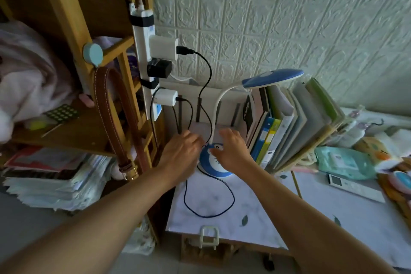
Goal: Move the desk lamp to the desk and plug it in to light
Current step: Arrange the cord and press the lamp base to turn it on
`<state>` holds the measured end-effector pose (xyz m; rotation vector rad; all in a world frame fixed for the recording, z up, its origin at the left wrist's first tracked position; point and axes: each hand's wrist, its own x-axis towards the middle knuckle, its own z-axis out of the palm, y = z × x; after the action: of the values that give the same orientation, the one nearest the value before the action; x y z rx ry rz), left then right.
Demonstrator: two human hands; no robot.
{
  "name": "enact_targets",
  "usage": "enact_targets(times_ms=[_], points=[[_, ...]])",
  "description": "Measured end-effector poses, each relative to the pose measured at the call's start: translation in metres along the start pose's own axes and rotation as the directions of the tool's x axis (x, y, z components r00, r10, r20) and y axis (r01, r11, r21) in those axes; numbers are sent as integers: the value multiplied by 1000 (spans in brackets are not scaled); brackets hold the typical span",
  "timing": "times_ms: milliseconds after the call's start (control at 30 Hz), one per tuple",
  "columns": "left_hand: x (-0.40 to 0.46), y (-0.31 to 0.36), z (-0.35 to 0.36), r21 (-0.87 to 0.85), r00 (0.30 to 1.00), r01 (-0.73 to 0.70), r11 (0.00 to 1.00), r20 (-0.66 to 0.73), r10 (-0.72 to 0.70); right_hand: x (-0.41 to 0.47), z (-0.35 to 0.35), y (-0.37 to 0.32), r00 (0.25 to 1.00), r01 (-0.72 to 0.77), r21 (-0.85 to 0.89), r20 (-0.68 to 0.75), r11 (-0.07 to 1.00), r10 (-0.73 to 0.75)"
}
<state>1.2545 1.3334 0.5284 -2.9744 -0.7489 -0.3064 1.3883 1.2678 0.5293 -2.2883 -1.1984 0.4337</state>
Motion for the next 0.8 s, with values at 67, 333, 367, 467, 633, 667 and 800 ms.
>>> enact_targets(times_ms=[67,333,367,467,633,667,800], points=[[-4,6,16,14,998,8,1000,67,-9,0,6,11,999,1,-38,35,999,0],[-13,24,58,-5,976,88,996,198,-85,7,42,42,982,54,-91,185,994,-36],[-14,25,62,-10,969,95,995,230,-90,11,46,43,982,43,-89,189,995,-26],[-18,29,74,-67,943,161,985,306,-133,26,54,40,987,-16,-55,160,998,25],[-22,23,78,-213,930,261,942,316,-186,51,60,23,920,-347,393,321,852,226],[-22,21,77,-227,929,264,937,320,-184,54,61,19,874,-473,510,374,718,310],[-24,8,70,-195,940,241,951,291,-178,61,65,2,813,-580,653,493,487,309]])
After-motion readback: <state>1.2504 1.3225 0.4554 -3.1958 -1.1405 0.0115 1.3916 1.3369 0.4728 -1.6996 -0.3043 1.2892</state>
